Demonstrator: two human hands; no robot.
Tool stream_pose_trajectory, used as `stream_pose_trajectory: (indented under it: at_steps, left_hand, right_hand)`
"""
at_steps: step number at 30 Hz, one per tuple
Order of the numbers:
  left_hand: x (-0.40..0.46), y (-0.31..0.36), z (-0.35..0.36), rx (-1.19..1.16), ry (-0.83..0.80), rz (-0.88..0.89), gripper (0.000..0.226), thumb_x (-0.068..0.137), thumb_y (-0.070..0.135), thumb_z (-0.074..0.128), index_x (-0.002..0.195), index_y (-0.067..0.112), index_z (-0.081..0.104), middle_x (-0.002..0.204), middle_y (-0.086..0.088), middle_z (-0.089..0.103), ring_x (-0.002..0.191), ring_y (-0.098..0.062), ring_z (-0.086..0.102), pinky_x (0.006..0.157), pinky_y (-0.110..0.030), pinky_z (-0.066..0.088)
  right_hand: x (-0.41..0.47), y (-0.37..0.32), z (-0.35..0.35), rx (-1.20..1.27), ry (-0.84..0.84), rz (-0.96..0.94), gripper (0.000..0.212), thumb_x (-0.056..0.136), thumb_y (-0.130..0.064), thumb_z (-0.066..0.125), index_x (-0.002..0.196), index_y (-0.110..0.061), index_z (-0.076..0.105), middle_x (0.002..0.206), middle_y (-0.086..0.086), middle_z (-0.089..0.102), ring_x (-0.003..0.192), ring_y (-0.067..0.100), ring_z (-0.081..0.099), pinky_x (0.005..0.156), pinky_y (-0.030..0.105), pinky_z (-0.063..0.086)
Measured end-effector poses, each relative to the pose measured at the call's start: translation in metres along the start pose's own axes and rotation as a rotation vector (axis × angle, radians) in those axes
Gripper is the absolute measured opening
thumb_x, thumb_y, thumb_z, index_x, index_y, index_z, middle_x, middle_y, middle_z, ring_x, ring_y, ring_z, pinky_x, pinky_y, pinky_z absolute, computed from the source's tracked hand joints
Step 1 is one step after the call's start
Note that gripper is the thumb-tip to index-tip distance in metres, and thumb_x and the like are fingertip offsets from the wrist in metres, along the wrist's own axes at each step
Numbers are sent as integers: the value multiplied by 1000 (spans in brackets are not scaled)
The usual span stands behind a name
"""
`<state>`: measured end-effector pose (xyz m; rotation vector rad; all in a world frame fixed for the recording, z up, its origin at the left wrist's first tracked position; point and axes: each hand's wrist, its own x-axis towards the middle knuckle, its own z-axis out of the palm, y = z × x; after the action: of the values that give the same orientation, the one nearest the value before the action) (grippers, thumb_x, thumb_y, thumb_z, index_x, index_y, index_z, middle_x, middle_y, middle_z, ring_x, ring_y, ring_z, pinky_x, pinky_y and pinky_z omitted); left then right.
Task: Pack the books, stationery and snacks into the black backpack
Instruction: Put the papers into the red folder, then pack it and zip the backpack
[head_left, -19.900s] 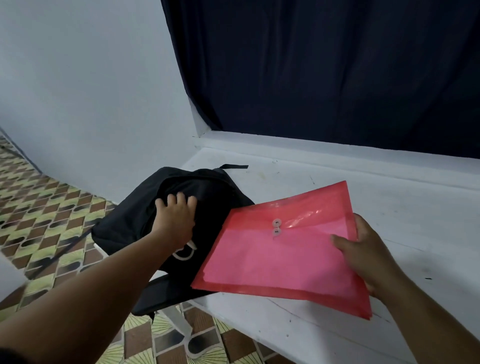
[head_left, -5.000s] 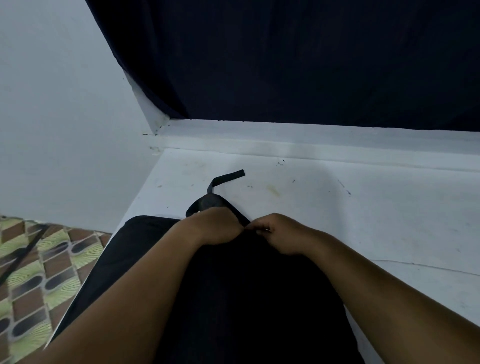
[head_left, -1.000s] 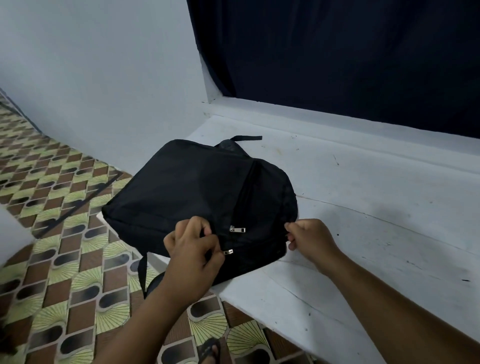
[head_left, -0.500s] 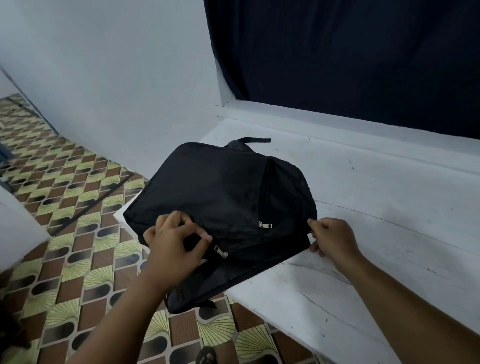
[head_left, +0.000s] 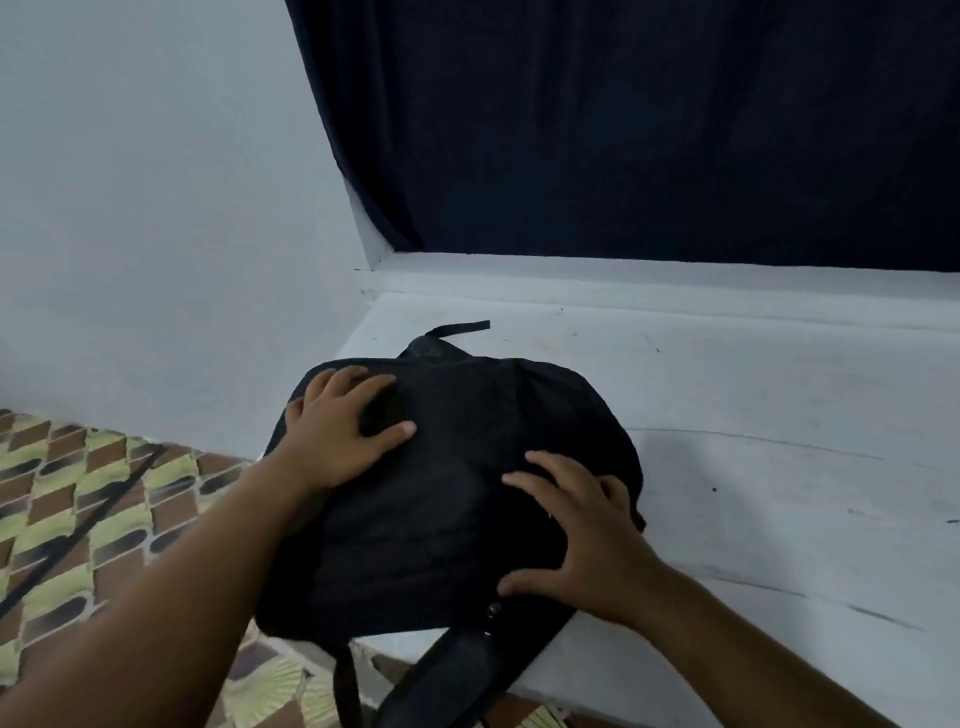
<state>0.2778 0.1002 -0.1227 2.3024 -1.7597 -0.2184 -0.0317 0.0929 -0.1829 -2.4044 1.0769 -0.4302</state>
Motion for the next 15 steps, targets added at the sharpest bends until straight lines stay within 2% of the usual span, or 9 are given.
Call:
stream_pose_trajectory:
  at_steps: [3,6,9,12,15]
  left_hand:
    - [32,-24,-10,70,-154,44,108,54,97,34,151,50,23,163,13,17,153,-21,0,120,-50,5]
    - [60,-43,-16,93,-224,77,110,52,100,32,151,52,22,165,11,15,154,-22,-2,120,-49,3]
    - [81,-59,-18,42,-306,94,118,47,107,31,150,51,23,163,12,24,152,-22,14,117,-51,10]
    - [88,-64,-18,57,-357,84,113,53,106,29,152,52,19,156,7,38,146,-28,28,114,-53,14]
    - [88,-64,-21,129,-377,89,115,52,107,22,153,52,18,148,3,49,140,-30,38,113,-52,17]
  right_hand:
    - [10,-1,6,35,19,109,86,64,-76,69,137,-60,27,152,-31,16,140,-10,12,121,41,10]
    - [15,-4,8,49,60,153,81,63,-66,77,132,-59,36,143,-41,24,133,-19,19,119,38,14]
    - [20,-11,12,54,103,217,78,65,-52,81,131,-57,38,144,-38,32,137,-15,24,120,43,16]
    - [23,-17,15,12,132,326,77,74,-33,81,134,-55,37,150,-32,29,141,-7,22,122,50,4]
    - [33,-22,15,-9,191,432,74,80,-22,76,136,-53,38,153,-22,31,145,3,23,121,56,1]
